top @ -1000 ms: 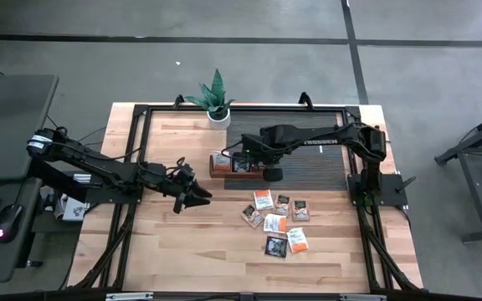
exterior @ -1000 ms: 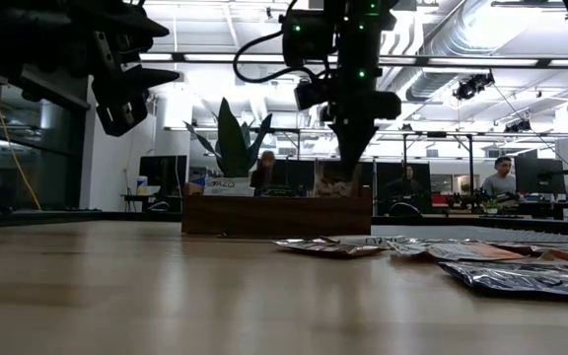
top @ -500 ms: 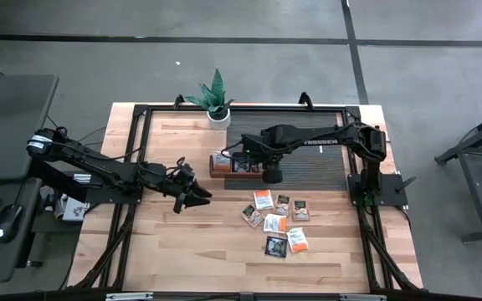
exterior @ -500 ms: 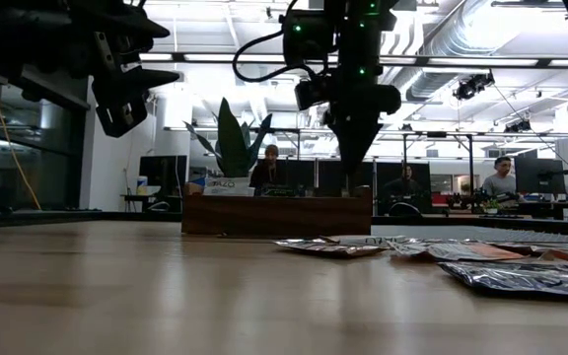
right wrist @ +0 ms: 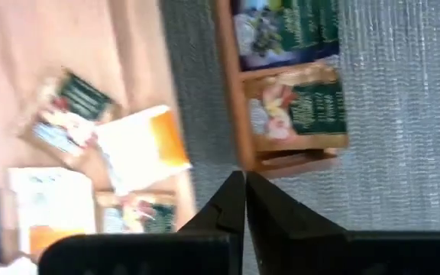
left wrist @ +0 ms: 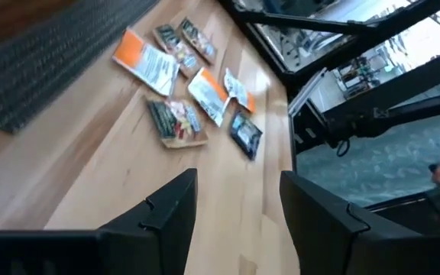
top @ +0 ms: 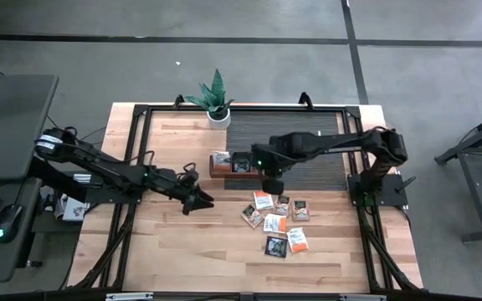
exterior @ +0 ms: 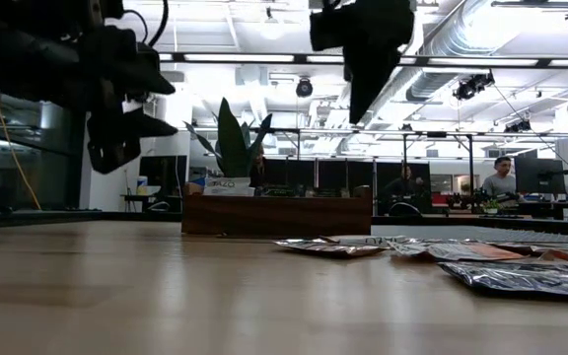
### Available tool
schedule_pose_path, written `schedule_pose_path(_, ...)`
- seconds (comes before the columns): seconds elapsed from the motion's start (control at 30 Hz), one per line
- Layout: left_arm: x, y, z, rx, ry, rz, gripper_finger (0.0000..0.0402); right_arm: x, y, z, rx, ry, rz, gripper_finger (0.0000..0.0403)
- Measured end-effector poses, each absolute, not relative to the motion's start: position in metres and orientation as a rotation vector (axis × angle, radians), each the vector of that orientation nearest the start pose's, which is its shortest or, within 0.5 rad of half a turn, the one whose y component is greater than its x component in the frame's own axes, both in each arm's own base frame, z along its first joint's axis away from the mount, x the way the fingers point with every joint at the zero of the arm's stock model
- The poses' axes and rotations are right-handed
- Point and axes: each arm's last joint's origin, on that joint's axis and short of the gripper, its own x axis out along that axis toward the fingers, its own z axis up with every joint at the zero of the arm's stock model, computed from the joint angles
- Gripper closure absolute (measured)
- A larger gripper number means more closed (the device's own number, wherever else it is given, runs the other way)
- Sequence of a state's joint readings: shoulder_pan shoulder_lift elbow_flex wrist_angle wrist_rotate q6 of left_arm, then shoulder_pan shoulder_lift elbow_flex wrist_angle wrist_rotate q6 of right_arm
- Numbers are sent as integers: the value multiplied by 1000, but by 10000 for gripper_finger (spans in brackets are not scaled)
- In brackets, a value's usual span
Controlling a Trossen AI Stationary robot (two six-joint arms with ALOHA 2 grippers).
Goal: Pick & Place Tea
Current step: Put the brown tea bag into the right section of the wooden organizer
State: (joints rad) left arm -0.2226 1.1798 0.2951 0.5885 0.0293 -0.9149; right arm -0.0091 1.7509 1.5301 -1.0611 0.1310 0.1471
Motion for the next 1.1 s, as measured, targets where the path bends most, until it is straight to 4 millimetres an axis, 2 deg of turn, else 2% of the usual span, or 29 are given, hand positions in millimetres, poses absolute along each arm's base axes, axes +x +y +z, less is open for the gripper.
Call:
schedule_pose_path(0.1,212,-49,161,-902,411,-91,216,341,11,266,95,1256,-210,397)
schedule_pose_path(0.27,224,-52,158,-909,422,-98,216,336,44,234,217,1174,-184,400)
schedule_pose_path(0.4,244,-58,159,-892,452,-138,216,334,70,211,322,1069,-196,401)
schedule_pose_path(0.57,272,-66,151,-877,525,-161,216,330,96,199,392,934,-224,402)
schedule_pose_path(0.87,314,-77,138,-888,604,-183,216,318,120,176,502,871,-247,402)
schedule_pose_path(1.1,332,-80,135,-838,689,-106,216,310,132,165,545,834,-270,403)
